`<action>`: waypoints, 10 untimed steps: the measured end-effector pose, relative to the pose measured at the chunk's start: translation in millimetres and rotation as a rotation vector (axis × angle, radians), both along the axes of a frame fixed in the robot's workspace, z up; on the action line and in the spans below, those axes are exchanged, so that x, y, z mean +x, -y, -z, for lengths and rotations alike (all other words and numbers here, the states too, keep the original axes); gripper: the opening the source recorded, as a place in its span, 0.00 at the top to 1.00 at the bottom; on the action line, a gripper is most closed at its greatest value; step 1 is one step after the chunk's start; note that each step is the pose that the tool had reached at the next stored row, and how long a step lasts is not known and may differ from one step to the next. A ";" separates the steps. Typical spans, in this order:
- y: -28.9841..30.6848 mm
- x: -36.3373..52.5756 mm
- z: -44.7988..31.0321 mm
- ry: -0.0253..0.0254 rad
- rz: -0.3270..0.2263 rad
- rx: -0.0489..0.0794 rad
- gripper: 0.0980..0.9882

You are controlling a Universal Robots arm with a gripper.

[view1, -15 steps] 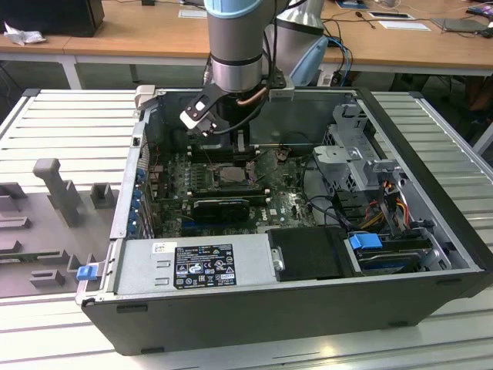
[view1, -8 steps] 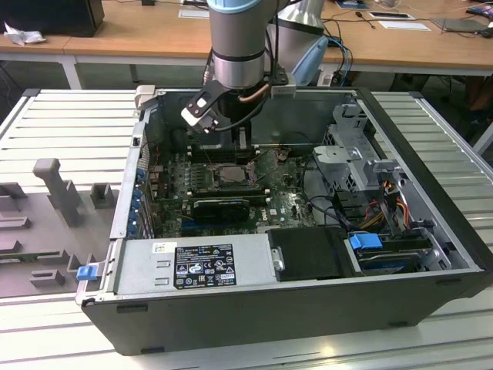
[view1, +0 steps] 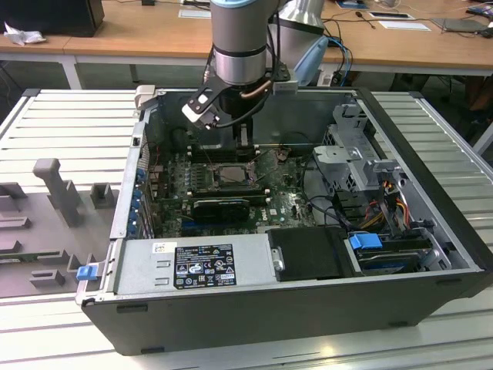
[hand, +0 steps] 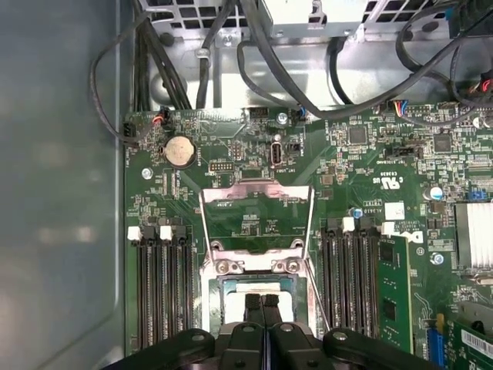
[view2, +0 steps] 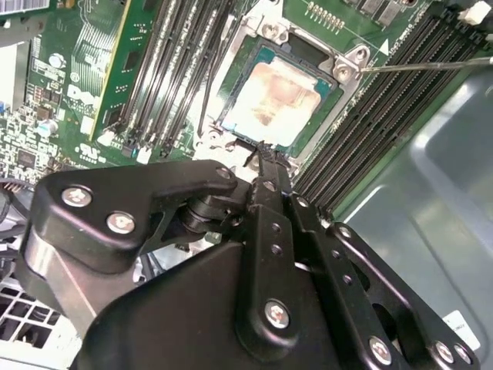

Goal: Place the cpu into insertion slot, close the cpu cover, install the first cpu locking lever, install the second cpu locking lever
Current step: 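Close the cpu cover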

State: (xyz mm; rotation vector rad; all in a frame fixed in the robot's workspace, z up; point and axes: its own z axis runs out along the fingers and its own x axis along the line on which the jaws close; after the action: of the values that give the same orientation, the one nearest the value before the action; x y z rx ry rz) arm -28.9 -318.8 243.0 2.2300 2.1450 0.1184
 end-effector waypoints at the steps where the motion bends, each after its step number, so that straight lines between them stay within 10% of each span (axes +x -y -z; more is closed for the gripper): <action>1: 0.0 1.2 -0.3 -0.0001 0.000 0.000 0.99; 10: 0.0 6.9 -10.0 0.0001 0.000 0.000 0.99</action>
State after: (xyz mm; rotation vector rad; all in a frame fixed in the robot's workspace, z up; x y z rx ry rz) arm -22.0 -318.7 253.0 2.2300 2.1448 0.1186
